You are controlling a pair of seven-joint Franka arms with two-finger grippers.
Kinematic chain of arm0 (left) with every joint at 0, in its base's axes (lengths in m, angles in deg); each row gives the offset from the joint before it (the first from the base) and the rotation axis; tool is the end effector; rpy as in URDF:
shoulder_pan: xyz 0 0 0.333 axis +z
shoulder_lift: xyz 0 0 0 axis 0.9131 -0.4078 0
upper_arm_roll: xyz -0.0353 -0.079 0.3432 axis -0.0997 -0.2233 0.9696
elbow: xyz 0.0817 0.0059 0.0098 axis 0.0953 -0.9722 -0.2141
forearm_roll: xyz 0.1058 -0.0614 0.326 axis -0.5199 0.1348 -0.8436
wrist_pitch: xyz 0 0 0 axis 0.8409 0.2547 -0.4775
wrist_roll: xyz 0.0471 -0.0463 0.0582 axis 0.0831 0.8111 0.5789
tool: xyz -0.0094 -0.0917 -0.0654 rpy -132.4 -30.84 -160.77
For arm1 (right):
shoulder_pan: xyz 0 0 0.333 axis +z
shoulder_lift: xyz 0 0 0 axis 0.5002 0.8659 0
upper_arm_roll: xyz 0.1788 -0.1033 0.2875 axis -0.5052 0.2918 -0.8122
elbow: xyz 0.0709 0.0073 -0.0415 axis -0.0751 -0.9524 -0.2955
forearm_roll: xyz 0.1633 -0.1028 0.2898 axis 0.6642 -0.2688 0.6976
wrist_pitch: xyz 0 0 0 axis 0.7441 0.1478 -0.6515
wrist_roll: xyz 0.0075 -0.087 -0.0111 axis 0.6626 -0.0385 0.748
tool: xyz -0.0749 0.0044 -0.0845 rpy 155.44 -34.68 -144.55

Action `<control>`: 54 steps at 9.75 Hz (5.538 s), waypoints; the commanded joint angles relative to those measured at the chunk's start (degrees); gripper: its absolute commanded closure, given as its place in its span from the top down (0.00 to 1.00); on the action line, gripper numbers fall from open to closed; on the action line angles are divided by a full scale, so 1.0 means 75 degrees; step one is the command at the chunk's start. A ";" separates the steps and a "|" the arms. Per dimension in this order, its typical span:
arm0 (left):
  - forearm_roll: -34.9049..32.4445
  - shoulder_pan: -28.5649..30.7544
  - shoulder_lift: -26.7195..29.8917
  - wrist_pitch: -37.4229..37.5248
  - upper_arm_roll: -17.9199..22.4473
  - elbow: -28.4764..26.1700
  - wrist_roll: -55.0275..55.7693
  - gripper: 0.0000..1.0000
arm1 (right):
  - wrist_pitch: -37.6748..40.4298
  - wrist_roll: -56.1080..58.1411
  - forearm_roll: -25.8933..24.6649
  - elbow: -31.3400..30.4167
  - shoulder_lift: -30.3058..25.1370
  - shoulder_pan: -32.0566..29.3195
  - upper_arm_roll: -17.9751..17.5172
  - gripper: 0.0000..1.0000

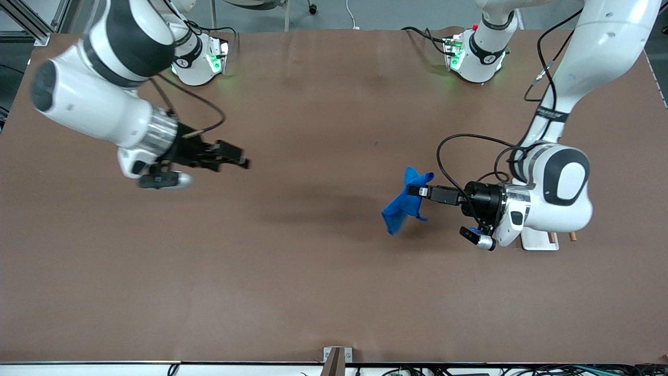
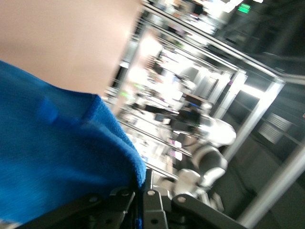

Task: Right arm passes towel to left arm to hang
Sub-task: 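Open the right gripper and withdraw it while the left gripper pulls the towel, then carry the towel with the left gripper over the dowel stand, then drape the towel over the two wooden dowels with the left gripper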

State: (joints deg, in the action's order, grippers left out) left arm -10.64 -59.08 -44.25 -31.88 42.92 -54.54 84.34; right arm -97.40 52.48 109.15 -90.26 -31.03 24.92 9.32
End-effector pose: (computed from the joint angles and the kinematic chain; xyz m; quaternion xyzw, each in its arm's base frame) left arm 0.6294 -0.1828 0.4430 0.7401 0.1099 -0.2129 0.6284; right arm 0.5294 0.1697 0.5659 -0.9815 0.0673 0.0096 0.1789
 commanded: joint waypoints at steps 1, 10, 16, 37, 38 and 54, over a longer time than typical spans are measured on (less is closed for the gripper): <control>-0.2114 -0.0094 0.0390 -0.0521 0.0103 0.0350 0.1574 0.00 | 0.0342 -0.0044 -0.1219 -0.0248 -0.0667 0.0046 0.1098 1.00; -0.8998 0.0034 0.1667 -0.0557 0.0103 -0.0196 0.5051 0.00 | 0.3272 0.2055 -0.2362 0.2564 -0.0680 0.0199 0.3694 1.00; -1.0774 0.0830 0.1915 -0.0557 0.0056 -0.0900 0.3590 0.00 | 0.3507 0.1915 -0.2936 0.2248 -0.0738 0.0374 0.3542 1.00; -1.1582 0.3550 0.0521 -0.2313 0.0079 -0.0526 -0.1616 0.01 | 0.3402 0.1914 -0.2842 0.2354 -0.0785 0.0363 0.3553 1.00; -1.1582 0.3644 0.0416 -0.2373 0.0091 -0.0526 -0.1768 0.01 | 0.3402 0.1914 -0.2842 0.2354 -0.0785 0.0363 0.3553 1.00; -1.1302 0.3785 0.0740 -0.0910 -0.0902 0.1161 -0.1434 1.00 | 0.3402 0.2008 -0.2842 0.2354 -0.0785 0.0351 0.3553 1.00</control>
State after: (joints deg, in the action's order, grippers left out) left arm -96.09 -30.81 -40.38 -41.04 37.91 -45.88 71.24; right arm -72.00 67.35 88.35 -72.14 -36.04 27.64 36.17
